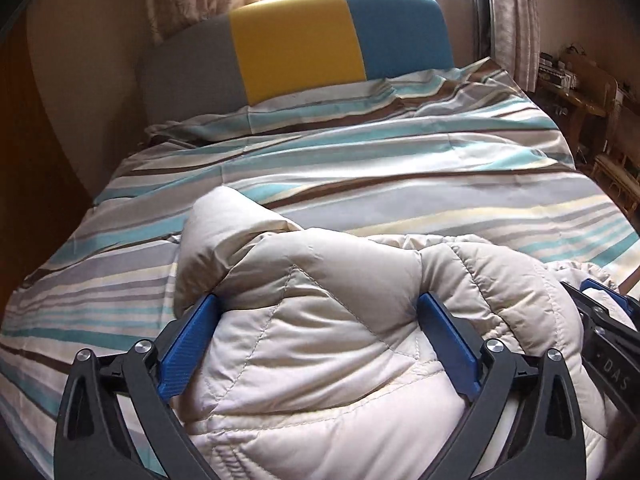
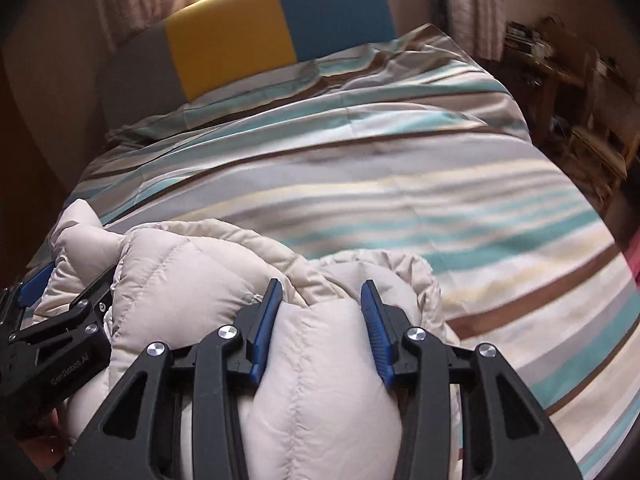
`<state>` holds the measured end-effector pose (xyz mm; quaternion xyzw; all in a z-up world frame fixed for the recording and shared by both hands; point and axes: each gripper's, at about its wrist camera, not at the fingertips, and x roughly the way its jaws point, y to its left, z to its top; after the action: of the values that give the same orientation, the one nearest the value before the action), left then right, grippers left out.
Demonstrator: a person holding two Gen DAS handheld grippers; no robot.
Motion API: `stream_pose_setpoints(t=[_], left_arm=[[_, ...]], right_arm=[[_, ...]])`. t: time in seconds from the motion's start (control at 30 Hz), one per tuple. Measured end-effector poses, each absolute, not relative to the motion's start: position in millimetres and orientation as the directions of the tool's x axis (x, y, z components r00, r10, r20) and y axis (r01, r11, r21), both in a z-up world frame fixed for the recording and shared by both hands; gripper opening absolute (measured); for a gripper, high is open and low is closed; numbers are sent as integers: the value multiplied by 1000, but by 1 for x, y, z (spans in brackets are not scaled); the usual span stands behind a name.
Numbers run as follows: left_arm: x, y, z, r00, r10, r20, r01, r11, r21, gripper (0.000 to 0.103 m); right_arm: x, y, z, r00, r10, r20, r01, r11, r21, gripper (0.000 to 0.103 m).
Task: Fold large clothes
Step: 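Press both tools onto the jacket bundle to flatten it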
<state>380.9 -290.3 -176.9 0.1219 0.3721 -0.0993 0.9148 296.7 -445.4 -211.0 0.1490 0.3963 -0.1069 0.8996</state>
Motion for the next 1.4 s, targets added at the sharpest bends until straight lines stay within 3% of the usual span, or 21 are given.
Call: stream_pose_setpoints(t=[0.17,0.4,0.6,1.0,1.4], left_arm=[[384,-292,-190,706,-107,-700,289,946,147,100],[369,-289,-183,709,-82,-700,273,948,165,100],[324,-273,-166,710,-122,-694,260,961,97,100],[290,-267,-184,800,-242,-549,336,939,74,100],[297,-267,-181,779,-256,-573,353,934,63,100]], right_arm=[[299,-440,-222,664,-162,-730,366,922,129,40],[303,-441,-226,662,-169,-730,363,925,114,43],[301,-442,-223,674,-167,-719,358,926,120,45],[234,-435,-206,751,-188,-632,383,905,185,53],[242,-438,-213,737,-194,-648,405,894,194,59]])
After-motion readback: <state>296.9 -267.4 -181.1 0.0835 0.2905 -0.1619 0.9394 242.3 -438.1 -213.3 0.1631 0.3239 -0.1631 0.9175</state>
